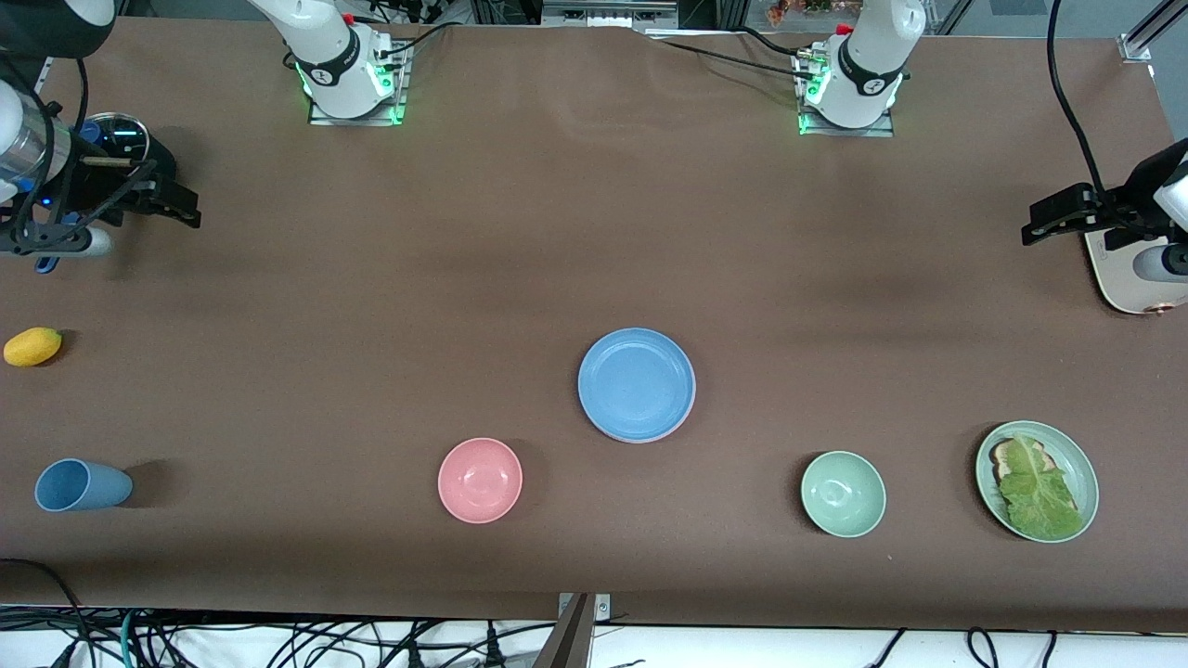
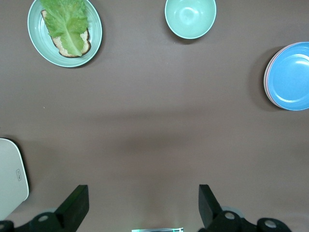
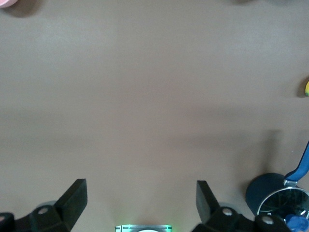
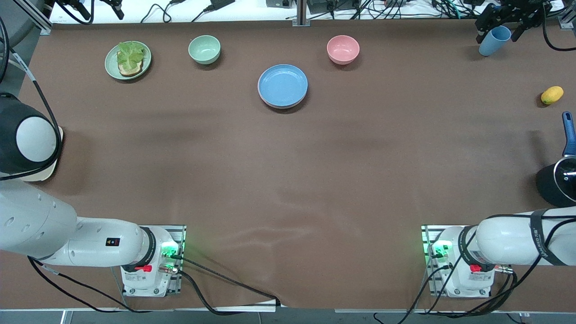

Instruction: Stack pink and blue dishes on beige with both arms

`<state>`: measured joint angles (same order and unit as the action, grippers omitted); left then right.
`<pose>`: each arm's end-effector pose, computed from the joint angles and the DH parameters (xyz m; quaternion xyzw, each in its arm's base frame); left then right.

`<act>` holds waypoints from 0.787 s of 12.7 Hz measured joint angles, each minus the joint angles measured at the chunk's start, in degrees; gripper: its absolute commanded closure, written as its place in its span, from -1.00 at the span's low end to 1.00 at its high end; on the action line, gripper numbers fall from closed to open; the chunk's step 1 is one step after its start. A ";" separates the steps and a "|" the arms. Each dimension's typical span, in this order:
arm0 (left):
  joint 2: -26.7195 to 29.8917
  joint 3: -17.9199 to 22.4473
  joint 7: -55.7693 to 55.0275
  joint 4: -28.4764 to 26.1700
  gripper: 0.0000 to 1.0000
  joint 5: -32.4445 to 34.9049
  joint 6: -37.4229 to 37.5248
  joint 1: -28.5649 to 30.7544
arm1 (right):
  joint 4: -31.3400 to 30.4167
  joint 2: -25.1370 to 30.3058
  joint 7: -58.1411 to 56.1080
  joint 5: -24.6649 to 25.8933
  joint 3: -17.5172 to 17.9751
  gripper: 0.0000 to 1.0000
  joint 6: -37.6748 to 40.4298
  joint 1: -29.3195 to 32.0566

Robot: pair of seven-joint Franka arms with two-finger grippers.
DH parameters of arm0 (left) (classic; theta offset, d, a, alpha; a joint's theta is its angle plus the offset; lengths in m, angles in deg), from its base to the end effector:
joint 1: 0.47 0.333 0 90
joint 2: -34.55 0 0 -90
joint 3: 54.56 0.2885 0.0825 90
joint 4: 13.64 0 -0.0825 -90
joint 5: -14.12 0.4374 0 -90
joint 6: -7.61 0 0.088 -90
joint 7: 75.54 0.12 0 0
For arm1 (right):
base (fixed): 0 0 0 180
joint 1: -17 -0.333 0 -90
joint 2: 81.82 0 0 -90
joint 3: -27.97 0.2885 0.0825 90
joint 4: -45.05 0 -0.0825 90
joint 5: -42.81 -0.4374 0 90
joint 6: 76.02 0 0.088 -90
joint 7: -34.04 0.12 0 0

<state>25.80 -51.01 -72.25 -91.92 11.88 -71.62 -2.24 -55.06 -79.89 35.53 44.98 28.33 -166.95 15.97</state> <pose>0.6287 0.0115 0.5800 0.9975 -0.0155 -0.0672 0.0177 0.5895 0.0099 0.5135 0.9978 0.0006 -0.0627 0.0206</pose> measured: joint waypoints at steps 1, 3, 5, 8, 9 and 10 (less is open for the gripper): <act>0.00 0.00 0.00 0.00 -1.00 0.00 0.00 0.00 | -0.36 0.35 0.36 -0.08 0.00 -1.00 -0.17 0.17; 0.00 0.00 0.00 0.00 -1.00 0.00 0.00 0.00 | -0.32 0.45 1.06 -0.51 -0.06 -1.00 -0.64 0.60; 0.00 0.00 0.00 0.00 -1.00 0.00 0.00 0.00 | 0.23 0.47 1.13 -0.72 -0.14 -1.00 -0.98 0.95; 0.00 0.00 0.00 0.00 -1.00 0.00 0.00 0.00 | 1.22 0.32 1.13 -0.80 -0.16 -1.00 -0.96 1.02; 0.00 0.00 0.00 0.00 -1.00 0.00 0.00 0.00 | 1.85 -0.04 1.13 -0.80 -0.16 -1.00 -0.80 1.02; 0.00 0.00 0.00 0.00 -1.00 0.00 0.00 0.00 | 2.77 -0.64 1.13 -0.80 -0.16 -1.00 -0.41 1.02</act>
<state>25.80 -51.01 -72.25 -91.92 11.88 -71.62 -2.24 -52.29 -80.53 36.66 44.18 28.17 -167.36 16.99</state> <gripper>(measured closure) 0.000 0.000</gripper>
